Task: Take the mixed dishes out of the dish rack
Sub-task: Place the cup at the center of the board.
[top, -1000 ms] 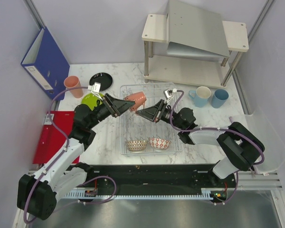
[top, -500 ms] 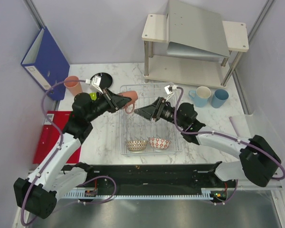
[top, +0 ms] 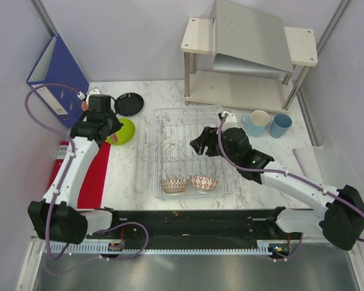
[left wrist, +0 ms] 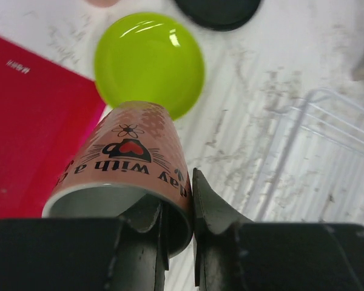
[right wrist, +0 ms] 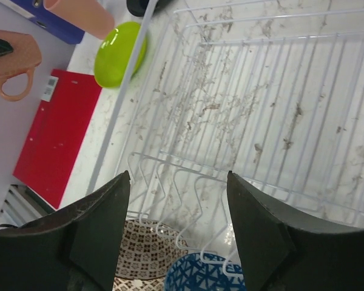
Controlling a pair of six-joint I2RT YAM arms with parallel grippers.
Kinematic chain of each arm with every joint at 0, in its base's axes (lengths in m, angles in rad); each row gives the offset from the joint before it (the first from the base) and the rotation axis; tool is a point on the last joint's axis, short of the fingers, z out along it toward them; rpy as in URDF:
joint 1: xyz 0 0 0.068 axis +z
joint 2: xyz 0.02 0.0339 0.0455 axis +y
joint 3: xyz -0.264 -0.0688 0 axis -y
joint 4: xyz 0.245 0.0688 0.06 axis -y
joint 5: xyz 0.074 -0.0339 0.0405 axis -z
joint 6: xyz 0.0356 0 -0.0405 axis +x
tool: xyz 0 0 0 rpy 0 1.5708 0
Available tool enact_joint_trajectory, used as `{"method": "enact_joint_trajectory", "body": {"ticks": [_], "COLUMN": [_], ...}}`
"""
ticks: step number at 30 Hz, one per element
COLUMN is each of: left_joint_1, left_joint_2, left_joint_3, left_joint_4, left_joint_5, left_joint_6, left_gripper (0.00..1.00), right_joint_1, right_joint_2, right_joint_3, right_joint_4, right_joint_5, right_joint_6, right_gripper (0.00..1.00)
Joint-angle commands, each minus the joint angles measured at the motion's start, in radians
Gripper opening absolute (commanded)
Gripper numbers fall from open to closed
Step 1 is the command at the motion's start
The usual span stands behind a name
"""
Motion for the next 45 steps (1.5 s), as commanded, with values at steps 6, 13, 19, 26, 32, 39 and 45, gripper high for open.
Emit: {"method": "enact_joint_trajectory", "body": {"ticks": [6, 13, 19, 26, 32, 39, 45], "left_joint_1": [0.289, 0.426, 0.44, 0.442, 0.443, 0.449, 0.452], "left_joint_2": [0.285, 0.535, 0.658, 0.758, 0.801, 0.819, 0.779], "left_joint_3": [0.265, 0.477, 0.517, 0.497, 0.466, 0.443, 0.416], "left_joint_4": [-0.105, -0.2, -0.214, -0.205, -0.168, -0.151, -0.142], "left_joint_5": [0.102, 0.202, 0.154, 0.134, 0.139, 0.163, 0.174], "left_joint_6": [-0.026, -0.049, -0.024, -0.021, -0.018, 0.0, 0.002], "left_gripper": [0.02, 0.02, 0.02, 0.02, 0.02, 0.19, 0.3], "right_joint_1": [0.0, 0.0, -0.006, -0.011, -0.012, -0.012, -0.011], "right_joint_2": [-0.099, -0.099, -0.084, -0.044, -0.025, -0.008, -0.007], "right_joint_3": [-0.014, -0.031, -0.027, -0.017, -0.014, -0.01, -0.017], "right_joint_4": [-0.069, -0.069, -0.094, -0.094, -0.086, -0.083, -0.078], "right_joint_5": [0.053, 0.053, 0.05, 0.033, 0.03, 0.021, 0.018], "right_joint_6": [-0.091, -0.113, -0.134, -0.128, -0.128, -0.128, -0.122], "right_gripper": [0.72, 0.72, 0.72, 0.72, 0.72, 0.72, 0.72]}}
